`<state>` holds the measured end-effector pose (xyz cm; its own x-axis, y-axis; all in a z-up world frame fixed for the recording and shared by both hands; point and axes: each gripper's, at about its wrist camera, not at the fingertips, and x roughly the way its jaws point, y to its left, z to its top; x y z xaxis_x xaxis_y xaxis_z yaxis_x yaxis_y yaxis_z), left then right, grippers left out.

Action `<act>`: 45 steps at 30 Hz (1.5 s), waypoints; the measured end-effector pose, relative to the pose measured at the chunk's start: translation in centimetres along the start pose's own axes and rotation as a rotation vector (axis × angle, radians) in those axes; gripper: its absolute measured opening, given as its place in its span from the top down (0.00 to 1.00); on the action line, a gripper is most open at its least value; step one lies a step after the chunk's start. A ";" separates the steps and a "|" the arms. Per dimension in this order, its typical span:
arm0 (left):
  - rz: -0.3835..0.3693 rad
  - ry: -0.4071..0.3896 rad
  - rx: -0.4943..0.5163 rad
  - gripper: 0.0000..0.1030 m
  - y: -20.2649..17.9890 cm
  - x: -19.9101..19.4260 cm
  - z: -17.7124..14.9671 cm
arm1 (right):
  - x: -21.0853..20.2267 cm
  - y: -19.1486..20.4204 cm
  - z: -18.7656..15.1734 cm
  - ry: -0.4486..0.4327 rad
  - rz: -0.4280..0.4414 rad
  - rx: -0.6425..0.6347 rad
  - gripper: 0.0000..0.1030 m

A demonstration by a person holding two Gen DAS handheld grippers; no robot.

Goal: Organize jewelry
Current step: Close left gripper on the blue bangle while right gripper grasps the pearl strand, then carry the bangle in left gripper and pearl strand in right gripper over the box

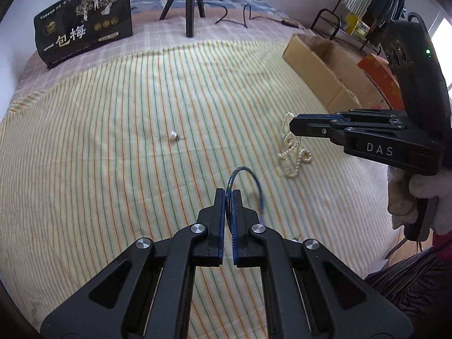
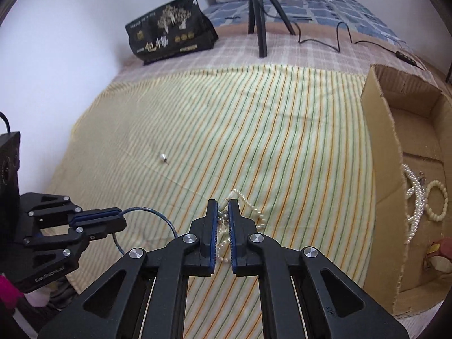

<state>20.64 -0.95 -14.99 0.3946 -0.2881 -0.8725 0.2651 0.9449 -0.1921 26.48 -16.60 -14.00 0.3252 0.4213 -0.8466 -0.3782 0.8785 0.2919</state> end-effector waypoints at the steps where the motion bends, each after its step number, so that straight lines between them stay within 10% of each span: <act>1: -0.003 -0.010 0.001 0.99 -0.1 -0.3 0.2 | -0.5 -0.1 0.2 -0.015 0.005 0.007 0.94; 24: -0.164 -0.195 0.055 0.99 -7.7 -5.1 5.9 | -10.5 -4.5 3.9 -0.290 -0.065 0.072 0.94; 45: -0.296 -0.236 0.147 0.99 -17.5 -2.5 10.7 | -14.1 -14.3 5.5 -0.359 -0.223 0.160 0.94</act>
<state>24.43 -18.45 -4.61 0.4687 -0.5881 -0.6591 0.5138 0.7885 -0.3381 32.11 -33.85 -3.82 0.6743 0.2445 -0.6968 -0.1354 0.9685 0.2088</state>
